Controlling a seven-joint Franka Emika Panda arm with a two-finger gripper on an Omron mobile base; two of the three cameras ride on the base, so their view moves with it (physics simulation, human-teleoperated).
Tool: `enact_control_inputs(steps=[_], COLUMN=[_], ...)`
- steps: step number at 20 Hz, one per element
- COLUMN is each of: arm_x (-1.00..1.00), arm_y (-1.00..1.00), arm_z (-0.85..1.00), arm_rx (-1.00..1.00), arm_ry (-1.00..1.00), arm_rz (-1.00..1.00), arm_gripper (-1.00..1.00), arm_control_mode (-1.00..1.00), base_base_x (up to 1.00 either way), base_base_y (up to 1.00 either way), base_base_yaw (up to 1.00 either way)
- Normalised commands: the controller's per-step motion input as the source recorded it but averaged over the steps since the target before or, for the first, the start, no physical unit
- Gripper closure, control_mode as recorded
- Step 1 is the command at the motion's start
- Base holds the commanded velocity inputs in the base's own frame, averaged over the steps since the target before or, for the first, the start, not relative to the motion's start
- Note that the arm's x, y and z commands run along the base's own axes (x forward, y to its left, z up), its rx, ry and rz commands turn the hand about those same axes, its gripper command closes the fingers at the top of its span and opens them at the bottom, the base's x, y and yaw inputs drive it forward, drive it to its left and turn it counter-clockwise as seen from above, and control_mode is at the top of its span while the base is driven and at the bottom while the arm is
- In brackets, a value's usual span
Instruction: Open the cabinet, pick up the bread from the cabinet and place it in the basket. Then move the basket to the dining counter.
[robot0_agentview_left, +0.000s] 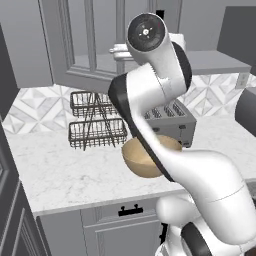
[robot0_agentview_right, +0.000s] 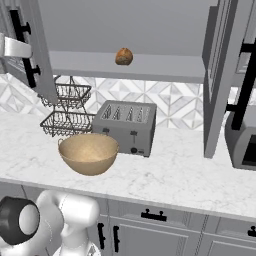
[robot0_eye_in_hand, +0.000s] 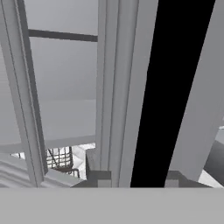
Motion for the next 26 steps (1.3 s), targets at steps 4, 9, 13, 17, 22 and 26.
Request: enact_control_inputs(steps=[4,9,13,17,22,26], arm_x=[-0.69,-0.29,-0.18,-0.17,-0.5,-0.85], arm_y=[0.86,0.39,0.11,0.0,-0.06,-0.18], arm_z=[0.0,0.0,0.0,0.0,0.0,0.0], arm_rx=[-0.12,-0.02,0.0,0.0,0.04,0.12], arm_ry=[0.02,0.05,0.0,0.0,-0.02,-0.1], arm_rz=[-0.11,-0.12,-0.07,-0.05,-0.04,0.04], arm_gripper=[1.0,1.0,-1.0,-1.0,-1.0,-1.0], arm_control_mode=[-1.0,-1.0,-1.0,-1.0,-1.0,-1.0], base_base_x=[0.0,0.0,0.0,0.0,0.0,0.0], base_base_y=[0.0,0.0,0.0,0.0,0.0,0.0], base_base_yaw=[0.0,0.0,0.0,0.0,0.0,0.0])
